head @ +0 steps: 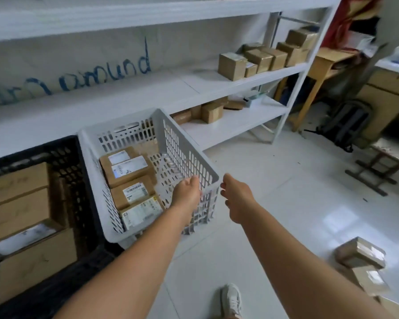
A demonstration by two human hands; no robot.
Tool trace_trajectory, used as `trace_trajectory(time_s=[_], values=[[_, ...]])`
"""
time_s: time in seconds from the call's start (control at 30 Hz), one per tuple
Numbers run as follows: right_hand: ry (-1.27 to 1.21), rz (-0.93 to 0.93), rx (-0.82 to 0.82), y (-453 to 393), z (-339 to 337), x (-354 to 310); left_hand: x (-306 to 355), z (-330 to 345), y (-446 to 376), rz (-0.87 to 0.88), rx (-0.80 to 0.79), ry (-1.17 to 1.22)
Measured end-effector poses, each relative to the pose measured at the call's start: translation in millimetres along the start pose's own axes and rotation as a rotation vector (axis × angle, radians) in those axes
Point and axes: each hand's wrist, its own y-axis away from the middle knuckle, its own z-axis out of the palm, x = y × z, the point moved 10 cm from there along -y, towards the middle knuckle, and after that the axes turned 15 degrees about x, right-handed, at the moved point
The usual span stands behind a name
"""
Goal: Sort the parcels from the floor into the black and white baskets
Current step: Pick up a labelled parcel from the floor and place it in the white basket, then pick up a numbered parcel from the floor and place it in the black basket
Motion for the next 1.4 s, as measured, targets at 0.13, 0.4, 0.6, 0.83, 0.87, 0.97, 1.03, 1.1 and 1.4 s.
trace_trajectory(time_s=[0.13,0.4,0.6,0.83,0.87,0.97,1.03,1.1,1.4], values=[[-0.077,0.085,0.114,-9,-64,25,0,54,30,0.033,-0.103,-0.011],[-0.277,0.225,0.348,-27,-201,97,-28,185,107,0.035,-0.391,-0.127],[-0.424,0.361,0.480,-37,-305,158,-58,282,185,0.004,-0.564,-0.224],[-0.545,0.445,0.595,-61,-432,210,-83,392,272,-0.042,-0.668,-0.317],[-0.549,0.449,0.605,-65,-450,216,-85,408,282,-0.045,-0.676,-0.332],[-0.556,0.479,0.653,-80,-504,233,-92,455,308,-0.065,-0.676,-0.367],[-0.562,0.520,0.681,-90,-535,246,-96,482,320,-0.073,-0.672,-0.390],[-0.584,0.531,0.692,-101,-562,257,-100,505,331,-0.072,-0.671,-0.409],[-0.594,0.624,0.710,-161,-621,287,-104,588,338,-0.011,-0.698,-0.512]])
